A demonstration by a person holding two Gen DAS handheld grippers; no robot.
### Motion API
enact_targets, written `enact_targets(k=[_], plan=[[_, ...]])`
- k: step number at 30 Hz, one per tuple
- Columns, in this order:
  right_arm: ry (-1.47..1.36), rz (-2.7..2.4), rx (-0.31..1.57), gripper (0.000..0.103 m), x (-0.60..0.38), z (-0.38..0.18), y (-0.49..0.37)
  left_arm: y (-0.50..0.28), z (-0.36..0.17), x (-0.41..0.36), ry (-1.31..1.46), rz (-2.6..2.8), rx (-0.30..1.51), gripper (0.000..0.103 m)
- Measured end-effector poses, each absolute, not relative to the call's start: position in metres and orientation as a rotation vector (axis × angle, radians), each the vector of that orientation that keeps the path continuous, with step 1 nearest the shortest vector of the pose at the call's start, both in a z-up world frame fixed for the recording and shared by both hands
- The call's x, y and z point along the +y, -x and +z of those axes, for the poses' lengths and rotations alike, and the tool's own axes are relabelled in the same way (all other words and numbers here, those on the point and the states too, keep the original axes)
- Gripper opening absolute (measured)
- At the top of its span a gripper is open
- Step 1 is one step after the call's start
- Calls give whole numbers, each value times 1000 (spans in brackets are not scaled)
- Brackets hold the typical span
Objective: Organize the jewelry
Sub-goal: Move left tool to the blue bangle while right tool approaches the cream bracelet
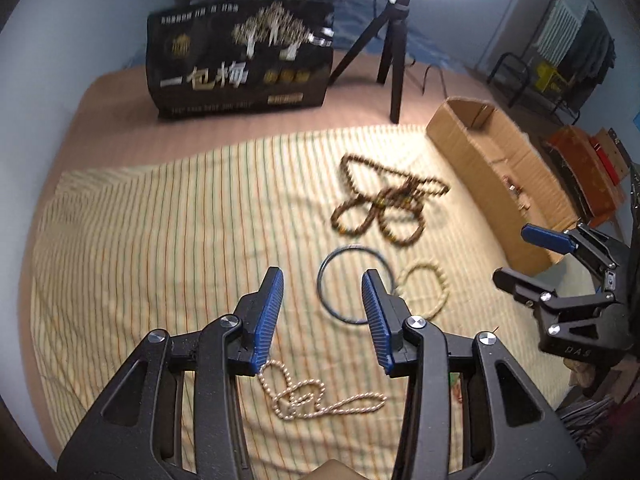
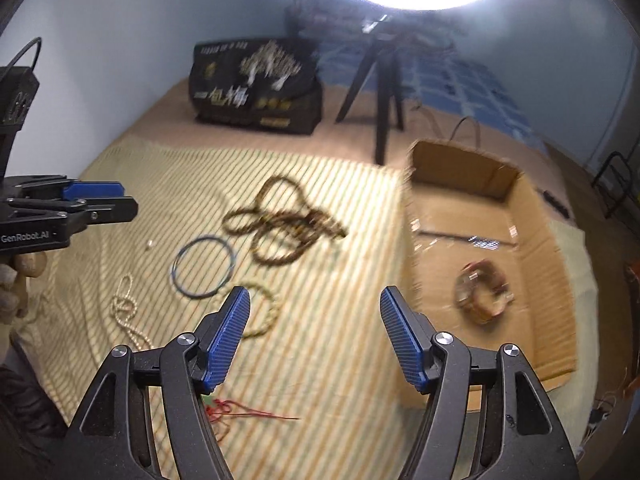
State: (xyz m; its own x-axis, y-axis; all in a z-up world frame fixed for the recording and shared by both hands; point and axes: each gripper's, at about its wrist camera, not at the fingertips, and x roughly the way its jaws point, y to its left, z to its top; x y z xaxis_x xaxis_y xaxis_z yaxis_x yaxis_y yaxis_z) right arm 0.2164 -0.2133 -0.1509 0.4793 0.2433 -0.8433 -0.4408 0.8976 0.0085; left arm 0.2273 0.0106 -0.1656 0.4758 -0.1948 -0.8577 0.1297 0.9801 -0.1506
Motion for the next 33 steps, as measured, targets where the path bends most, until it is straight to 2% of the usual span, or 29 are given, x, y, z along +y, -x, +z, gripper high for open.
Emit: enact_targets(k=[8,24,25,28,33], plan=[[276,435,1080,67,-197,-188,-216,-233,-190,10,86,-202,1112,46],[224,427,1149,67,-191,-208,-228,-244,-213,-3,90,-226,1185,46],[220,424,1153,67,-191,-210,-229,-244,-213,-3,92,-229,1185,47],[217,404,1156,67,-192,-213,-233,-243,-212,-4,87,-231,1177,59],[265,368,1139,67,-187,-214,-234,-244,-213,-6,80,-238,1181,60]])
